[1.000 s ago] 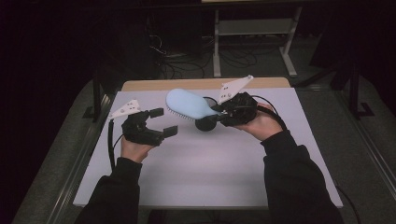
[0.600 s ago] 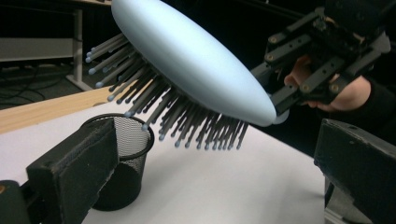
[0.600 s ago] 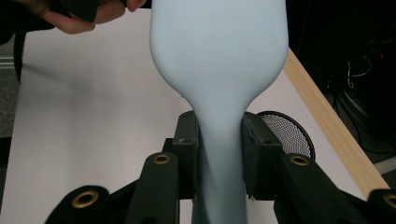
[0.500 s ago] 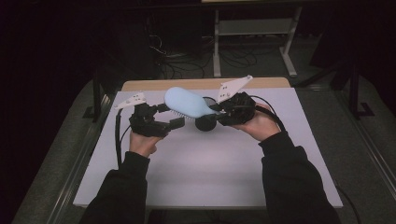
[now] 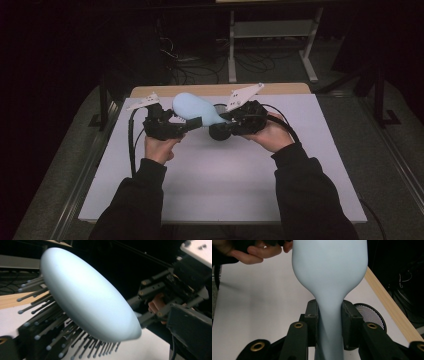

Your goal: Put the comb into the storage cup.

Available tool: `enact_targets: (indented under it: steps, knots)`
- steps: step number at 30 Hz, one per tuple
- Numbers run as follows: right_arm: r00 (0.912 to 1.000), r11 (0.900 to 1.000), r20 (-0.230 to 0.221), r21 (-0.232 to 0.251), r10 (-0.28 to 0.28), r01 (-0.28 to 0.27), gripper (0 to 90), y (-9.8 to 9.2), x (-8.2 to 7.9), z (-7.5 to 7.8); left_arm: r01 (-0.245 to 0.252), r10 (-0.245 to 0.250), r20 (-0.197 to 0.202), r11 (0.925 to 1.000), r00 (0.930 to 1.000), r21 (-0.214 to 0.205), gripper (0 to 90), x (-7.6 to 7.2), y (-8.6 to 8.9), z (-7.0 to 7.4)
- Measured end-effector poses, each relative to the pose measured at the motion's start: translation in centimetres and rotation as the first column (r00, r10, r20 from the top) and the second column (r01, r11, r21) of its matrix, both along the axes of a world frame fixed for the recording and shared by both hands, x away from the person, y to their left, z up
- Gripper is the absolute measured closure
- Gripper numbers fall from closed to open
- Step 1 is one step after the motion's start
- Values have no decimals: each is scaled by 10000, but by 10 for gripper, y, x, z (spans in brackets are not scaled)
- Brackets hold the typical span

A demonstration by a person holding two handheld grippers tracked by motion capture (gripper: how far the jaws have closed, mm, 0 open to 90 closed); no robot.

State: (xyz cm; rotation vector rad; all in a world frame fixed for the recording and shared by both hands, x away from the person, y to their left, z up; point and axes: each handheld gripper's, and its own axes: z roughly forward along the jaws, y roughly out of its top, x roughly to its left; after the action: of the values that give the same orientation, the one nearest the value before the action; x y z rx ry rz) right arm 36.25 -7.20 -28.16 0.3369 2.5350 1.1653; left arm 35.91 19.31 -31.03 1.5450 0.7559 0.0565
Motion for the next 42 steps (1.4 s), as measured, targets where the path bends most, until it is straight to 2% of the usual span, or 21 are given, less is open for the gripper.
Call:
enact_targets:
  steps: [5,7,11,13,20,25,27,37,42]
  knots:
    - [9999,9999,-95,126,-98,99,688,2,2,-3,-300,292,-156,9981,9995,-540,84,3,1,3]
    - [9999,9997,-117,222,-110,112,688,3,4,-4,-505,493,-207,9965,9986,-667,143,3,3,4]
    - [9998,9996,-118,243,-146,149,688,5,5,-6,-580,516,-578,9918,9970,-1140,183,5,7,3]
    - [9998,9996,-103,229,-164,166,688,6,5,-7,-660,588,-613,9904,9964,-1213,214,6,8,2]
    - [9997,9996,39,136,-261,260,689,8,5,-8,-1022,956,-705,9900,9929,-974,311,7,8,1]
    - [9996,9996,43,125,-262,261,689,8,5,-9,-1087,1024,-774,9906,9917,-832,361,8,8,0]
    - [9997,9997,62,59,-249,249,689,9,4,-10,-1136,1088,-730,9914,9914,-652,376,8,6,0]
    - [9994,9994,10,-37,-355,355,689,10,5,-20,-1090,1054,-577,9921,9927,-621,435,7,0,0]
    - [9991,9991,-65,45,-429,429,687,7,6,-24,-736,699,-610,9954,9957,-616,469,8,-3,0]
